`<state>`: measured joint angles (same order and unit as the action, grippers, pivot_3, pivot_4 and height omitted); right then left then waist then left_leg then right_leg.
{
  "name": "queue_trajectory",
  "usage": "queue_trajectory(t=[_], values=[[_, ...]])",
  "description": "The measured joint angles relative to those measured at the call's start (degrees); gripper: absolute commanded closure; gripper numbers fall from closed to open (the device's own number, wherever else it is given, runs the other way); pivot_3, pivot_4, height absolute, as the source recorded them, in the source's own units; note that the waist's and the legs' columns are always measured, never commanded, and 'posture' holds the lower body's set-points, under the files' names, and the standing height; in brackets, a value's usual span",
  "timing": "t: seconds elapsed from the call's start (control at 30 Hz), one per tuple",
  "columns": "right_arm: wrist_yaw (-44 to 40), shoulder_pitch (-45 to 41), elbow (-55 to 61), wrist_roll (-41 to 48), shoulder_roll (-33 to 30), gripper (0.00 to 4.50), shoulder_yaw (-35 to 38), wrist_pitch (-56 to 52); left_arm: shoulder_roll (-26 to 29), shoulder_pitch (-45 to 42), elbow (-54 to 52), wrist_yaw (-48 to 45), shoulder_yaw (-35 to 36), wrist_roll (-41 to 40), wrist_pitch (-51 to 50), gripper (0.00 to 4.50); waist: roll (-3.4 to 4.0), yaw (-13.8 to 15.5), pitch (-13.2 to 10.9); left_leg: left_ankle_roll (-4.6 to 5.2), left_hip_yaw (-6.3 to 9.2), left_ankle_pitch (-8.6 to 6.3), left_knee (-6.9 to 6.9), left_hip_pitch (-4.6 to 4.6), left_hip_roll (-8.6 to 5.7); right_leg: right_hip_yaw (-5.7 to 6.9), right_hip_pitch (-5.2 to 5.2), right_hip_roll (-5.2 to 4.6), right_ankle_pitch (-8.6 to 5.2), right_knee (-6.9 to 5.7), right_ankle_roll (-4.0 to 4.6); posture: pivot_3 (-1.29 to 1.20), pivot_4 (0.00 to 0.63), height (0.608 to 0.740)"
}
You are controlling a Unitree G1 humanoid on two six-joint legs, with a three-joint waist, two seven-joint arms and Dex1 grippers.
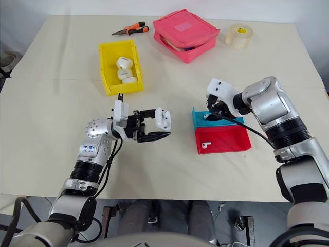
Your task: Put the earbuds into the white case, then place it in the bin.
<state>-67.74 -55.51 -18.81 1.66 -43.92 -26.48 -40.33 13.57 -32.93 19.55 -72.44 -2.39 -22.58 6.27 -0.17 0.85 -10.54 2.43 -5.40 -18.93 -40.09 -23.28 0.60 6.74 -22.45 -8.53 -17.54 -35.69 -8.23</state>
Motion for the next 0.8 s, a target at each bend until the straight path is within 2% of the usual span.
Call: queue_trajectory(t=[0.8], values=[[-1.6,-1.8,-4.4,-4.0,3.3,2.74,0.0,1.8,0.2,0.4,-1.0,1.1,0.0,0.0,-0.2,1.72,0.0,-1.0,0.0,-0.01,0.01,0.01,0.03,0.0,0.0,0.01,0.0,0.0,0.0,0.0,0.0,0.0,0.15,0.74]])
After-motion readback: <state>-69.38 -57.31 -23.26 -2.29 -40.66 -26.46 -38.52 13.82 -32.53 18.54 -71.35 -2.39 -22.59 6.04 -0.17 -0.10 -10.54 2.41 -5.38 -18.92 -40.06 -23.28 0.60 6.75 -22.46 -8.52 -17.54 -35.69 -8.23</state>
